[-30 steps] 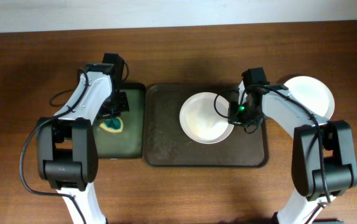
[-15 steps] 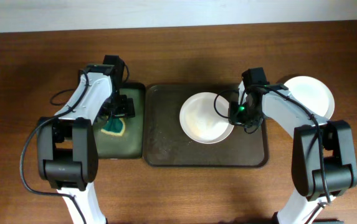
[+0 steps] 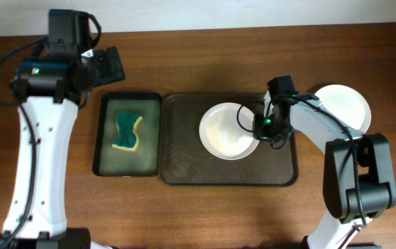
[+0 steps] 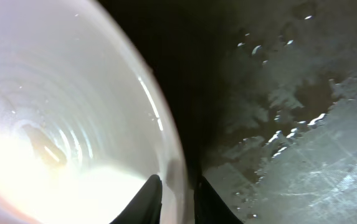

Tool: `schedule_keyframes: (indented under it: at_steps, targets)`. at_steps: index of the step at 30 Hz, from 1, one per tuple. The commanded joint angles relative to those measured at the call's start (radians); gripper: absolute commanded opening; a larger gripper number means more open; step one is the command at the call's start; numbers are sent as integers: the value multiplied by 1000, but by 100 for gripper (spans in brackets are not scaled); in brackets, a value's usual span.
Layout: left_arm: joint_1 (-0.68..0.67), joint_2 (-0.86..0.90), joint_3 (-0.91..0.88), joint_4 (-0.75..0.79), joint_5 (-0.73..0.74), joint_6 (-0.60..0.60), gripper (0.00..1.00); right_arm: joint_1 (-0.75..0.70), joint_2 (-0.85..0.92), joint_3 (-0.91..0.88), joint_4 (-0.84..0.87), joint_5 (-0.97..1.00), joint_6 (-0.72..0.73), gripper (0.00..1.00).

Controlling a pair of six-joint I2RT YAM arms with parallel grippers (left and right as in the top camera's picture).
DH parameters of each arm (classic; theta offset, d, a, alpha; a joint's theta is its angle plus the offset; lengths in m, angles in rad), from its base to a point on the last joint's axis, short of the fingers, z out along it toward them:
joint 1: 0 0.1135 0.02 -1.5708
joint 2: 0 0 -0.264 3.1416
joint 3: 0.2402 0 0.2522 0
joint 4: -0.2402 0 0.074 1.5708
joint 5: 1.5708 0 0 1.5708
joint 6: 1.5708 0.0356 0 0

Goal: Clean dirty plates on tray and stack at the side
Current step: 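Lift the pinkish plate off the brown tray with the right gripper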

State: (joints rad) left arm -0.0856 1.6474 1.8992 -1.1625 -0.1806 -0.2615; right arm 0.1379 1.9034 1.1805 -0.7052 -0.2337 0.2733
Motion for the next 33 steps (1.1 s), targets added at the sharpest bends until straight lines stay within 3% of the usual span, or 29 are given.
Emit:
schedule_keyframes:
  at_steps: [1, 4, 12, 15, 17, 18, 19, 20, 22, 33]
  targets:
    - [2, 10, -3, -2, 0, -3, 99, 31, 17, -5, 7, 1, -3, 13]
    - [2, 11, -3, -2, 1, -3, 99, 35, 17, -5, 14, 1, -2, 5]
    - [2, 11, -3, -2, 0, -3, 99, 34, 17, -5, 14, 10, 0, 4]
    - [2, 11, -3, -2, 1, -3, 99, 34, 17, -5, 14, 17, 0, 18]
    - [2, 11, -3, -2, 0, -3, 99, 34, 17, -5, 15, 18, 0, 19]
    - [2, 11, -3, -3, 1, -3, 99, 34, 17, -5, 15, 17, 1, 18]
    - [2, 11, -3, -3, 1, -3, 99, 34, 17, -5, 15, 16, 3, 7]
    - [2, 11, -3, -2, 1, -3, 99, 34, 17, -5, 14, 16, 22, 4]
    - [2, 11, -3, -2, 1, -3, 99, 34, 16, -3, 14, 6, 23, 4]
    - [2, 11, -3, -2, 1, -3, 99, 19, -31, 262, -265, 2, 23, 4]
